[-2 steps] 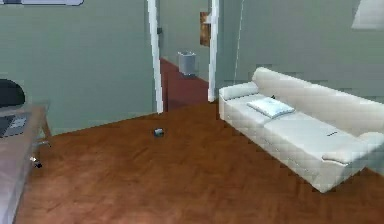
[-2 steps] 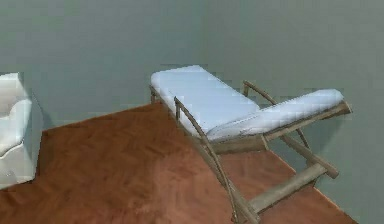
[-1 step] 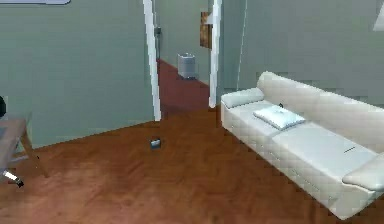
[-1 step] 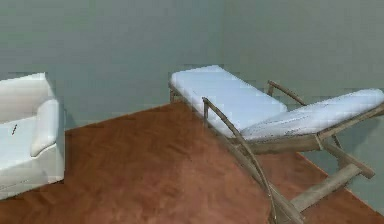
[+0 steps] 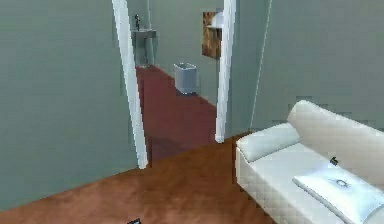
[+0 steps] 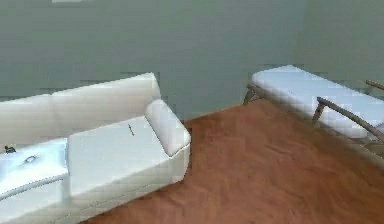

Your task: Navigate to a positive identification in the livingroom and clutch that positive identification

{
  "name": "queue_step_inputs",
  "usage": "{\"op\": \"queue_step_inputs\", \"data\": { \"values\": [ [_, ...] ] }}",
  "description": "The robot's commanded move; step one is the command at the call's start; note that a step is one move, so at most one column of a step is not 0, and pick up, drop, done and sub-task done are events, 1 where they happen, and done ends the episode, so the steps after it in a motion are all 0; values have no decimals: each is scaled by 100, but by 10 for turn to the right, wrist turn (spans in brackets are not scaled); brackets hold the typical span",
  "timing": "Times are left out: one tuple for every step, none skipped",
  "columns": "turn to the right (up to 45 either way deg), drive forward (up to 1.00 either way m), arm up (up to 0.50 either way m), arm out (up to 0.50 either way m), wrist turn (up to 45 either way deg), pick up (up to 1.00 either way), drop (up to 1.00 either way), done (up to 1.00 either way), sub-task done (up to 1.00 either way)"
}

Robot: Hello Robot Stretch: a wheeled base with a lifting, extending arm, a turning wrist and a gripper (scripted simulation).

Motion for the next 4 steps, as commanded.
{"op": "queue_step_inputs", "data": {
  "values": [
    [0, 85, 0, 0, 0, 0, 0, 0, 0],
    [-120, 0, 0, 0, 0, 0, 0, 0, 0],
    [0, 100, 0, 0, 0, 0, 0, 0, 0],
    [0, 70, 0, 0, 0, 0, 0, 0, 0]
  ]
}}
